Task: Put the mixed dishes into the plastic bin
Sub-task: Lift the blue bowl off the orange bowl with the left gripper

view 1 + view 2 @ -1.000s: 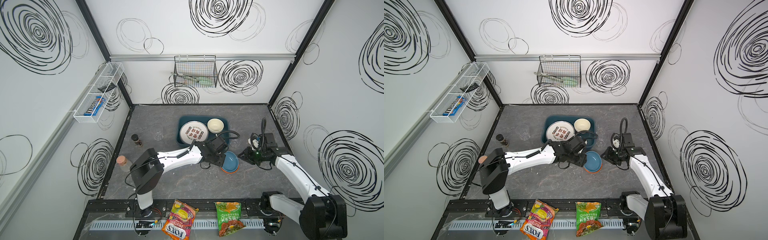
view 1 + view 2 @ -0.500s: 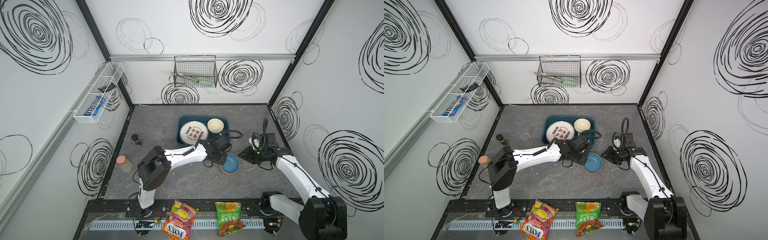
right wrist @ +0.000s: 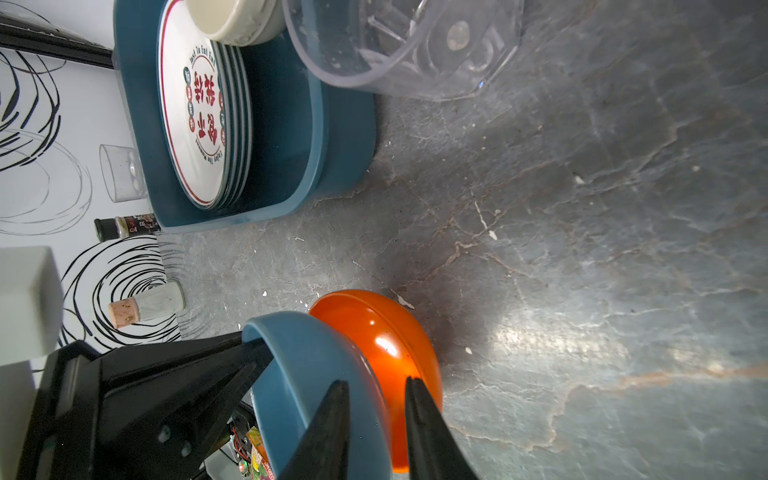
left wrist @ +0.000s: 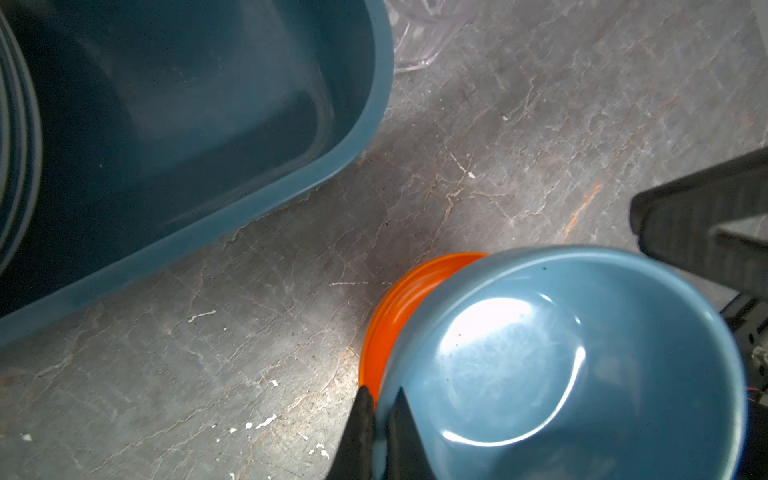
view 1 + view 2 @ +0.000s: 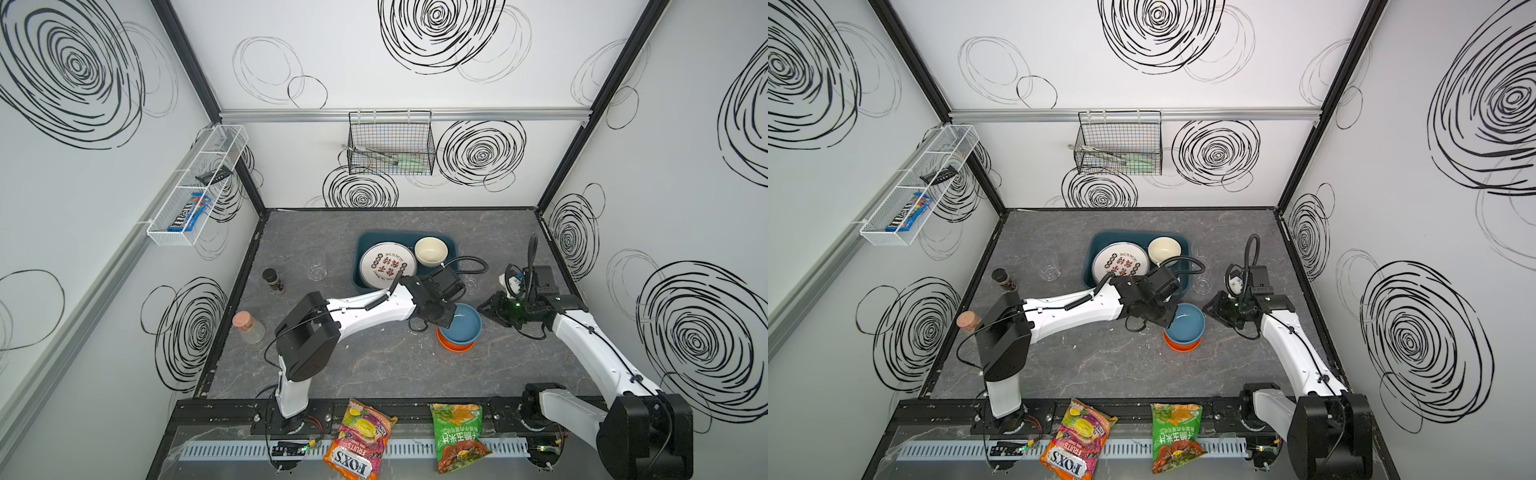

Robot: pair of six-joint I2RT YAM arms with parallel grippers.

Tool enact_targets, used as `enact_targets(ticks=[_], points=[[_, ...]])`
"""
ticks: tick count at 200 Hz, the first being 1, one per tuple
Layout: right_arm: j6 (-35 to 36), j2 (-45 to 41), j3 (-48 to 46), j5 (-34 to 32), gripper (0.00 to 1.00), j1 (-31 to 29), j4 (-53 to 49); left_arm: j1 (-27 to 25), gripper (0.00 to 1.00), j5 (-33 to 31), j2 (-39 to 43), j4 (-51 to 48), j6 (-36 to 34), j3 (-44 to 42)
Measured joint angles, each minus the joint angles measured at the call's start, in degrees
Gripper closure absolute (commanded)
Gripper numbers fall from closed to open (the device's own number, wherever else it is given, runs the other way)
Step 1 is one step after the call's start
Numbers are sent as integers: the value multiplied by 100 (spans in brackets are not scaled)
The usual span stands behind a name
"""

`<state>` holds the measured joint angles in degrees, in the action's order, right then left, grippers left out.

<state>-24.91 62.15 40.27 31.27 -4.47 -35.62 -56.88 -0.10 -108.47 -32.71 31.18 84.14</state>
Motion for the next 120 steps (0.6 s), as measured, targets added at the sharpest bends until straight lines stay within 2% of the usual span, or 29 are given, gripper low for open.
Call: enact_targets(ticks=[34,81,120], points=[[66,-173,28,101,61,7,-9,181,100,-13,177,-83,-22,-39],[59,-435,431,330,54,-76,11,520,100,-94,918,-96,-70,-367],[-103,-382,872,282,51,-918,120,802,100,-166,1346,-114,-129,-730]])
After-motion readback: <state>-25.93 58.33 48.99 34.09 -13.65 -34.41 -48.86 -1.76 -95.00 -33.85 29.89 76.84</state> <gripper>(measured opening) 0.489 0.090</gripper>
